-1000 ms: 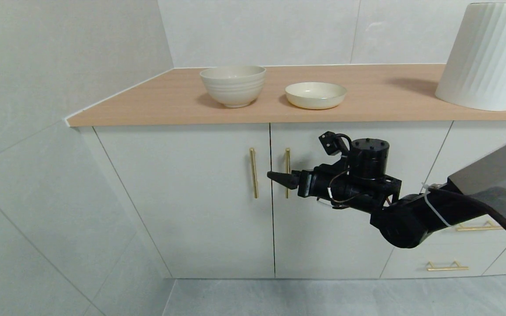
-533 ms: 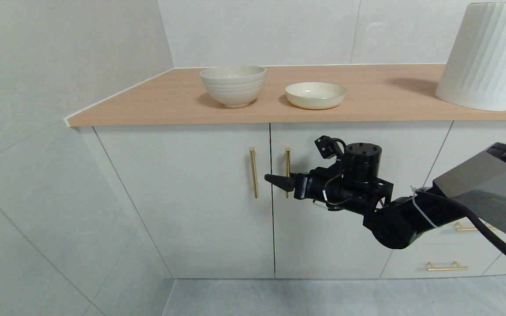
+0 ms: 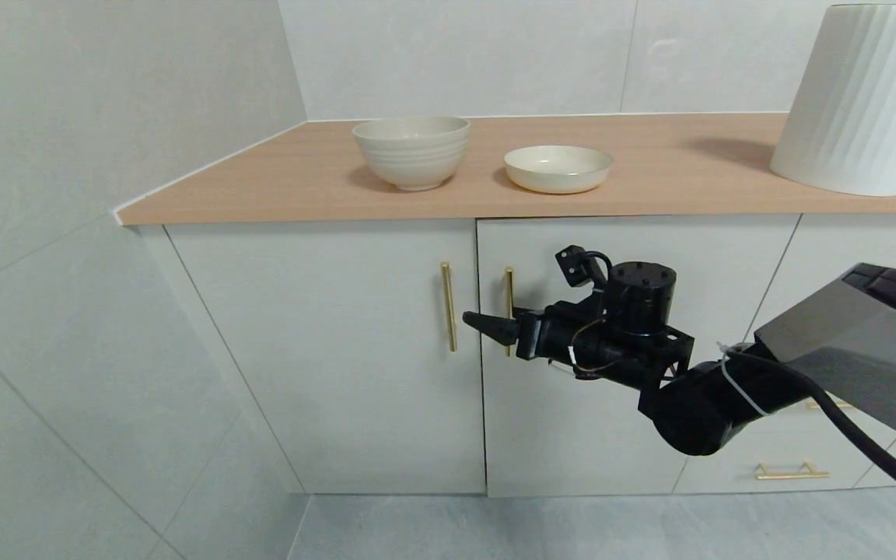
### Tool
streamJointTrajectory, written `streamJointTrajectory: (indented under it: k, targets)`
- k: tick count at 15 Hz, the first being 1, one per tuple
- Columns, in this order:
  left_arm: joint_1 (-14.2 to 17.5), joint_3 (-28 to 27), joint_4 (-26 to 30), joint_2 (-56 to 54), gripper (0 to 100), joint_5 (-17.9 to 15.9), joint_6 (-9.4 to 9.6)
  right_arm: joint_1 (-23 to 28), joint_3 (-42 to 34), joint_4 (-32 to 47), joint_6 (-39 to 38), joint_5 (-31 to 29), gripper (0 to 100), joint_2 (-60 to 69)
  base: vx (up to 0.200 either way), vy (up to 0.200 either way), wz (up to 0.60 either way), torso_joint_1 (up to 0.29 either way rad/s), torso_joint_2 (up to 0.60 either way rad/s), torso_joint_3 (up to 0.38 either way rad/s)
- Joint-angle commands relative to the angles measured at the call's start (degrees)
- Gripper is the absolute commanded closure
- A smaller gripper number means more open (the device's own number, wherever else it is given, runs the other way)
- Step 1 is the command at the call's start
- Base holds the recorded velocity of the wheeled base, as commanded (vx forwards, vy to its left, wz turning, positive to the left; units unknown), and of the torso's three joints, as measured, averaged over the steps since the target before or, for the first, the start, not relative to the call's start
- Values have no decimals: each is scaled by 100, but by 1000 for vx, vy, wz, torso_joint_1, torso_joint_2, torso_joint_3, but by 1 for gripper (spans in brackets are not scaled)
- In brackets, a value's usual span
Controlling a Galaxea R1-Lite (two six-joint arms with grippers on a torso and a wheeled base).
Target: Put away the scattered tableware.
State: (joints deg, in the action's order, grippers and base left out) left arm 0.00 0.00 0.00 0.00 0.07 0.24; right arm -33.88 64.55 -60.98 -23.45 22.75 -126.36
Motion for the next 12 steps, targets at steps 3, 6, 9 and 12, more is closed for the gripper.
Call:
streamJointTrajectory:
  k: [3, 6, 9, 12]
  targets:
    - [0, 0, 0, 0, 0, 1, 2, -40, -364, -37, -63, 353, 0, 217, 0, 0, 0, 0, 0, 0]
    - [0, 0, 0, 0, 0, 1, 2, -31, -944, -37, -344, 881, 0, 832, 0, 0, 0, 0, 0, 0]
    - [0, 0, 0, 0, 0, 1, 2, -14, -1700, -37, -397, 1408, 0, 1482, 0, 0, 0, 0, 0, 0]
    - [0, 0, 0, 0, 0, 1, 2, 39, -2438, -37, -397, 1821, 0, 2045, 0, 0, 0, 0, 0, 0]
